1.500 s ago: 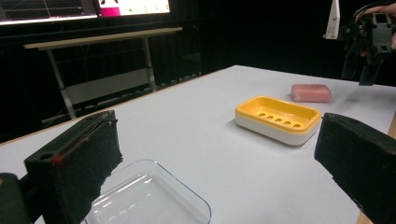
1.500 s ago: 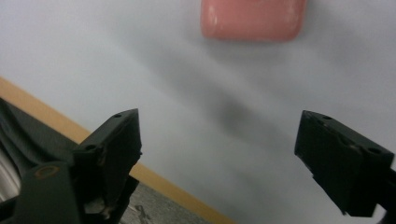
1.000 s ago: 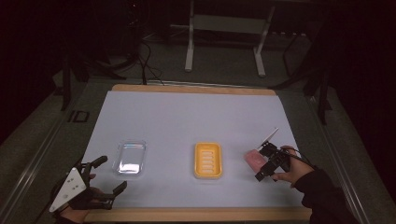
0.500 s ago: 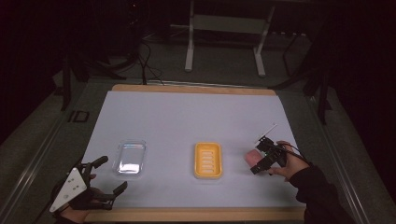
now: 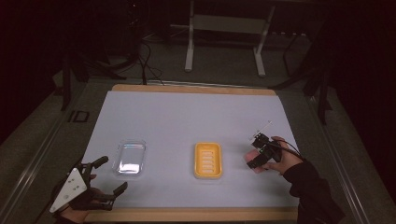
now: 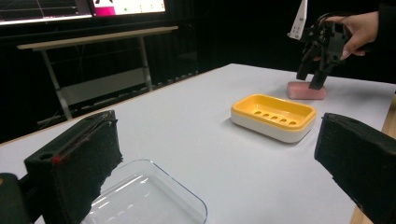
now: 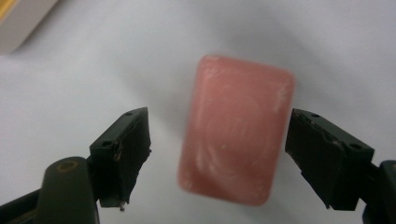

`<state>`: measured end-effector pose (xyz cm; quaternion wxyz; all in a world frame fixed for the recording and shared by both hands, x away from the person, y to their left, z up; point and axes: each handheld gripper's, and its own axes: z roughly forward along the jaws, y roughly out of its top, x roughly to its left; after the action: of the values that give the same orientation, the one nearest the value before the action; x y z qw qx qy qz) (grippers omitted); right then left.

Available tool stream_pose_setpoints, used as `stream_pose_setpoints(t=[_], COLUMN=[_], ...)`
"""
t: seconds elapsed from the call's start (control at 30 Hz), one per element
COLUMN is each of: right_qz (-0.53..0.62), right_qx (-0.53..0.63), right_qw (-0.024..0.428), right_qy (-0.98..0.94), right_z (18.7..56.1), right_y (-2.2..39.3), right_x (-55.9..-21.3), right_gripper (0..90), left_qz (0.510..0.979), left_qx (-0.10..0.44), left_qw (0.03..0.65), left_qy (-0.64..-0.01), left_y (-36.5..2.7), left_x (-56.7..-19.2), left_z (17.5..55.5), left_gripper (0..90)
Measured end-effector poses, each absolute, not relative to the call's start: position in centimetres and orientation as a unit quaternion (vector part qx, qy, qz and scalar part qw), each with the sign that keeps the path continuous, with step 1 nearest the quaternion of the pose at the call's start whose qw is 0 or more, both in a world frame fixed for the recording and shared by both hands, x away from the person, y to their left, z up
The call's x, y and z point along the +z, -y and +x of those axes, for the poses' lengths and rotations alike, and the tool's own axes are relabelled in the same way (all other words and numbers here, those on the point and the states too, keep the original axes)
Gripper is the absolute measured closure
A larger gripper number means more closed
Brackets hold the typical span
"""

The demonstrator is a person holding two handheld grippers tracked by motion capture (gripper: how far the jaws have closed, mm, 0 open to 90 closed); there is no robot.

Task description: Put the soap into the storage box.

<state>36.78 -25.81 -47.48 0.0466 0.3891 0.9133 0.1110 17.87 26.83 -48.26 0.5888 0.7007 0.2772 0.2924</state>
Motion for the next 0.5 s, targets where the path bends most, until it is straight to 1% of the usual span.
stream_pose_setpoints(t=[0.33,0.43,0.5], right_qz=[0.428,0.43,0.429], right_qx=[0.096,0.092,0.09], right_qw=[0.036,0.028,0.021], right_qy=[-0.898,-0.898,-0.899], right_z=[37.9,38.0,38.2], right_y=[26.4,26.4,26.3], right_x=[-49.0,-49.1,-49.2], right_gripper=[26.2,28.7,33.0], left_qz=[0.702,0.703,0.703], left_qx=[0.291,0.291,0.291], left_qw=[0.588,0.587,0.587], left_qy=[-0.275,-0.275,-0.275], left_y=[-26.8,-26.7,-26.7], left_x=[-48.3,-48.3,-48.3], left_z=[17.9,17.9,17.9], left_gripper=[0.6,0.5,0.6])
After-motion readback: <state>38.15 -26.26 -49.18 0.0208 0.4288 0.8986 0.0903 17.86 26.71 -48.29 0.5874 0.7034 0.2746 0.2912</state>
